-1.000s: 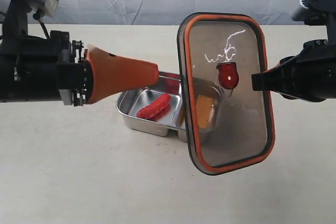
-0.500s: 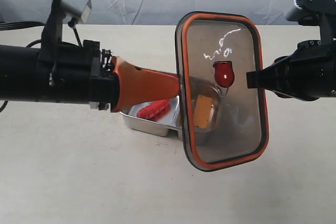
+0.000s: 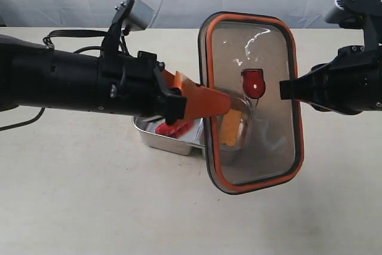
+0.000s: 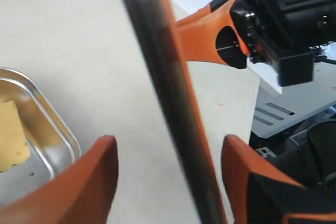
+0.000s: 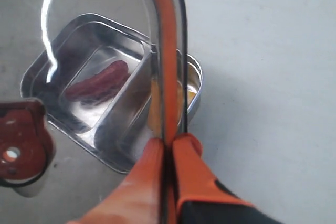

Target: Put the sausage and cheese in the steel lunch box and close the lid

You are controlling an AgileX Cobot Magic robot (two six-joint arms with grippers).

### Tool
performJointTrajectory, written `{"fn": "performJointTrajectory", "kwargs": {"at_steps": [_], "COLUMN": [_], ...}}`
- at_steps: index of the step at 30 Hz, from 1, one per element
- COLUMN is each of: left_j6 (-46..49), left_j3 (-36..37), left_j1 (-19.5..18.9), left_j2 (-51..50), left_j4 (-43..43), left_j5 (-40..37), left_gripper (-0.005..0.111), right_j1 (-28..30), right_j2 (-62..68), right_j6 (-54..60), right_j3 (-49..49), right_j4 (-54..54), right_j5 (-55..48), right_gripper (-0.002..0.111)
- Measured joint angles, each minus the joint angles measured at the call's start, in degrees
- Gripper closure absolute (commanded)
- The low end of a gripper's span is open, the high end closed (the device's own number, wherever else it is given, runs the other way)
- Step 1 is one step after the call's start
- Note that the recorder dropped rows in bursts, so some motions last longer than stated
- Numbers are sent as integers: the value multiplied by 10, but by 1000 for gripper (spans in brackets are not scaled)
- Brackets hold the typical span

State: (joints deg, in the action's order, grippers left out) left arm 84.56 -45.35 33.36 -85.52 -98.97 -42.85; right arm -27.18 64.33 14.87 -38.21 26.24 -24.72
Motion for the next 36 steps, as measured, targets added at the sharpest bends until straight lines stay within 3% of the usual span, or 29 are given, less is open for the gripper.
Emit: {"fn": "performJointTrajectory", "kwargs": {"at_steps": [2, 7, 8, 13, 20, 28, 33, 36], "left_j6": [0, 0, 1, 16, 25, 28, 29, 29], "left_j3": [-2, -14, -15, -16, -18, -22, -41, -59], "left_j1": [1, 2, 2, 2, 3, 6, 3, 3], "left_j2": [-8, -20, -21, -25, -25, -25, -8, 16], "left_j4": [0, 0, 0, -2, -2, -5, 2, 94], "left_j5": [5, 6, 6, 25, 58, 91, 150, 227], "left_gripper": [60, 104, 106, 107, 107, 107, 107, 107], "right_j1": [0, 0, 0, 0, -2, -7, -4, -4], "right_j2": [0, 0, 1, 1, 1, -16, -48, -60], "right_j6": [15, 74, 78, 91, 93, 87, -55, -111], "right_j3": [0, 0, 0, 0, 0, -2, -2, -2], "right_j4": [14, 68, 72, 83, 86, 72, -91, -147], "right_j5": [0, -5, -5, -9, -11, -20, -2, -1], "right_gripper": [108, 108, 108, 105, 62, 62, 62, 62]}}
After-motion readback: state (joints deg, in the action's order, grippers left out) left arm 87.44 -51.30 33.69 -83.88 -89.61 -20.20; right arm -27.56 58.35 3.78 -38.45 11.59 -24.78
